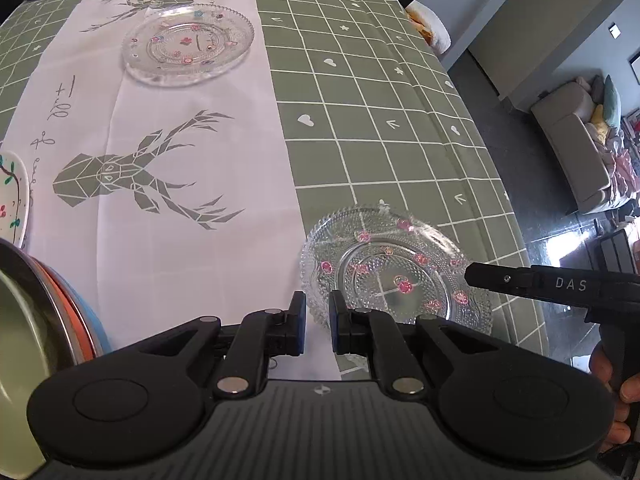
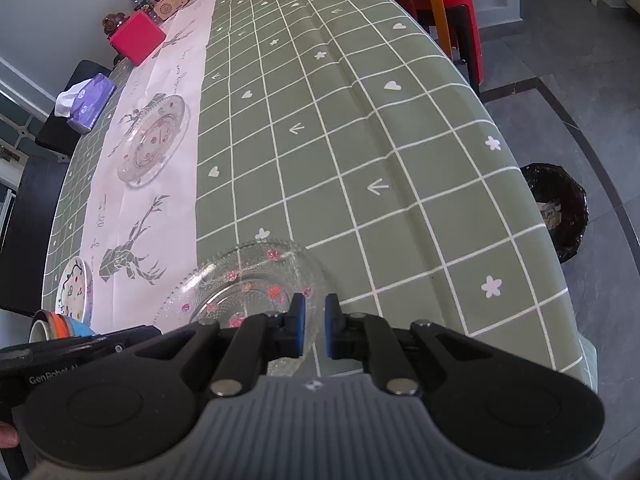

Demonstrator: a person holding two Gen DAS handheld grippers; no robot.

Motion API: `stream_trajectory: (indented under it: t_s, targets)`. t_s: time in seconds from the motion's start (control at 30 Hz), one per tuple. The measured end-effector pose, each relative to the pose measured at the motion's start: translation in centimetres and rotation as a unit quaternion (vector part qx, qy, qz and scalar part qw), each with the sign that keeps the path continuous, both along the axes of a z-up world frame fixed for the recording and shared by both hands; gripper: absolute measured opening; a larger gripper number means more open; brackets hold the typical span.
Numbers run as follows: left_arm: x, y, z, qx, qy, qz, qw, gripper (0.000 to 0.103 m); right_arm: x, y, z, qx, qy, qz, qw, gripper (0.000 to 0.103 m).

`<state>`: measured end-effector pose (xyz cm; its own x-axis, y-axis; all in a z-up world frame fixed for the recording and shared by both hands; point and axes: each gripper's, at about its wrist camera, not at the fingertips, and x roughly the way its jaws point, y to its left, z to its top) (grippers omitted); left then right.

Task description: Organize plates and bowls

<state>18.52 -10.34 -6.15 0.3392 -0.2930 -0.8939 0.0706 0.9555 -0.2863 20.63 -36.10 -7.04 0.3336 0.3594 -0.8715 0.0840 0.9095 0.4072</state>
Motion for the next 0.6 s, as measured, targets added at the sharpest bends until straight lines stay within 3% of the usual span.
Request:
stream_trajectory:
  t_s: [0.27, 0.6]
  targets:
    - [-0.7, 0.6, -1.8, -0.007, -0.016, 0.046, 0.9988, 0.012, -0.3, 0.0, -1.6, 0.015, 0.001, -0.003, 1.0, 0.008]
    - [0.3, 1.2, -1.4, 0.046, -0.032, 0.067, 0.9961, 0.012, 0.8, 1.9, -2.4, 0.039, 0.003, -0.002, 0.999, 0.005]
